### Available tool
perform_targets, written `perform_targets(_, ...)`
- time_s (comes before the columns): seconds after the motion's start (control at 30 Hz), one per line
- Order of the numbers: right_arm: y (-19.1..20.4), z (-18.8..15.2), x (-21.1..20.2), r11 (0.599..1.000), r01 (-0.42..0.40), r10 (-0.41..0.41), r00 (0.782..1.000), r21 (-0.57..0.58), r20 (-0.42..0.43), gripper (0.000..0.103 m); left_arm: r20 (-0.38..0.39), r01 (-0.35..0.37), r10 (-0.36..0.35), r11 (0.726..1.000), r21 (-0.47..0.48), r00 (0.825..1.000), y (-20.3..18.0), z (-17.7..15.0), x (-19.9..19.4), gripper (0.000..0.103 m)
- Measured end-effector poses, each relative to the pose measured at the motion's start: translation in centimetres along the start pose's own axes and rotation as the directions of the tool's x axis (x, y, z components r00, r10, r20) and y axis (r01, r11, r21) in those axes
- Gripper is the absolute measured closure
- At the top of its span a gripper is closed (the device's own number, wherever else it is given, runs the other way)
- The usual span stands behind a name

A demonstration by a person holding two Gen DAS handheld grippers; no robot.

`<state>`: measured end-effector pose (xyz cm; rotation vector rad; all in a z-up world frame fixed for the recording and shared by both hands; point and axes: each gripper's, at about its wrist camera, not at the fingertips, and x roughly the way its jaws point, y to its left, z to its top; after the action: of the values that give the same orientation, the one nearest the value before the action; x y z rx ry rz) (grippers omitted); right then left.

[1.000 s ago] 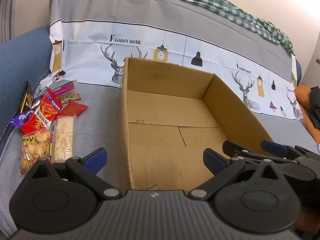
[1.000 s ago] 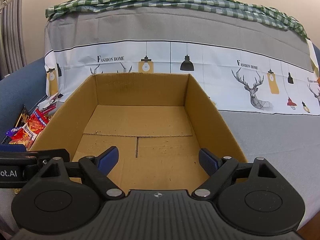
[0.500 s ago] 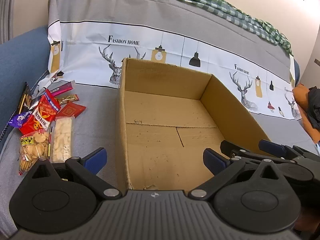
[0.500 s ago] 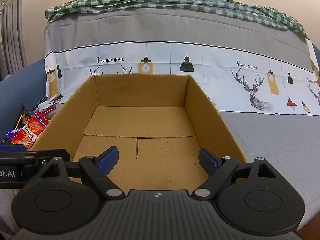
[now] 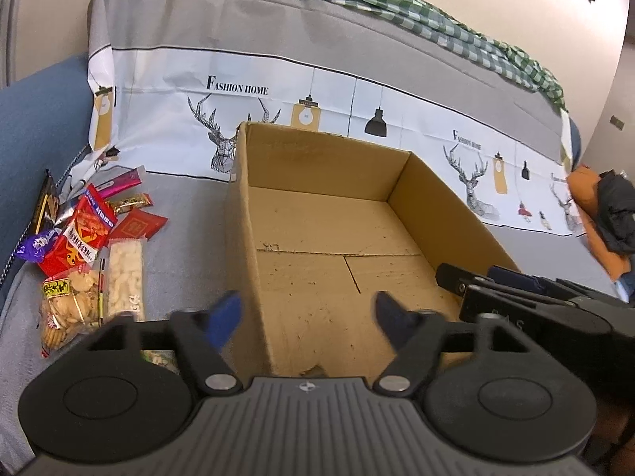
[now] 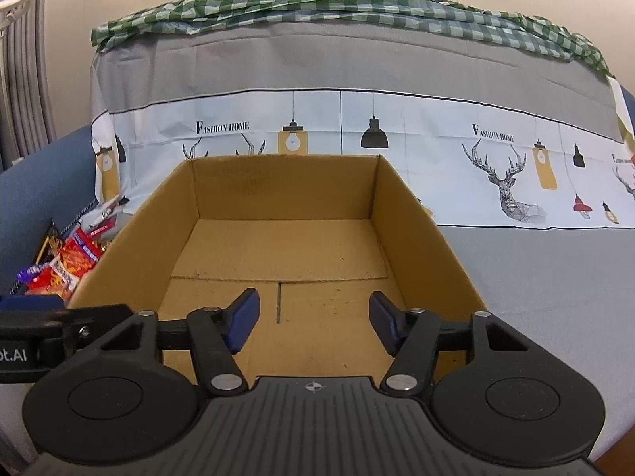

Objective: Organize snacks
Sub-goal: 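Reach both tools to the snack pile over the peanut and cracker bags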

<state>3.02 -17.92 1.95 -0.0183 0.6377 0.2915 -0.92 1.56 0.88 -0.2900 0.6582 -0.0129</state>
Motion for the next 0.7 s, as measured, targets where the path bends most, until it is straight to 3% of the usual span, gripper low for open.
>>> perform_targets(0.07,0.2,0.2,0.0,1.0,-0.006,0.006,1.0,0.015,0.006,0.041,-0.013,0.05,-0.051,0.999,-0.021,0.999,1.0,0.9,-0.7,0.064)
perform_targets(0.1,0.4,0.4,-0.1,1.0,-0.012,0.012,1.0,0.027,0.008,0.041,-0.017,0.073,-0.073,0.997,-0.019,0.997,1.6,1.5,-1.1,0.068)
perform_targets(0.3,3.1,-0.2,-0.5,0.993,-0.103,0.1,0.994,0.059,0.047,0.043,-0.039,0.191,-0.189,0.978,0.088,0.981,5.4,5.7,-2.8,0.071)
perform_targets(0.37,4.2,-0.3,-0.8,0.985,-0.156,0.151,0.986,0.078,0.063,0.043,-0.037,0.188,-0.186,0.977,0.096,0.982,8.2,6.3,-2.8,0.071)
perform_targets(0.43,5.5,-0.6,-1.1,0.973,-0.215,0.208,0.974,0.079,0.086,0.043,-0.018,0.193,-0.192,0.981,0.039,0.981,11.9,6.0,-2.7,0.071)
perform_targets(0.5,7.2,-0.5,-1.4,0.959,-0.275,0.268,0.958,0.06,0.106,0.043,-0.067,0.114,-0.123,0.986,-0.12,0.99,15.6,5.7,-1.8,0.072)
perform_targets(0.57,8.7,-0.4,-1.8,0.943,-0.331,0.325,0.939,0.041,0.114,0.043,-0.076,0.059,-0.078,0.971,-0.23,0.994,18.0,5.6,-1.8,0.072)
perform_targets(0.7,12.7,-1.5,-1.5,0.909,-0.411,0.416,0.9,-0.066,0.129,0.043,-0.123,-0.001,-0.039,0.95,-0.313,0.992,19.8,5.6,-1.2,0.072)
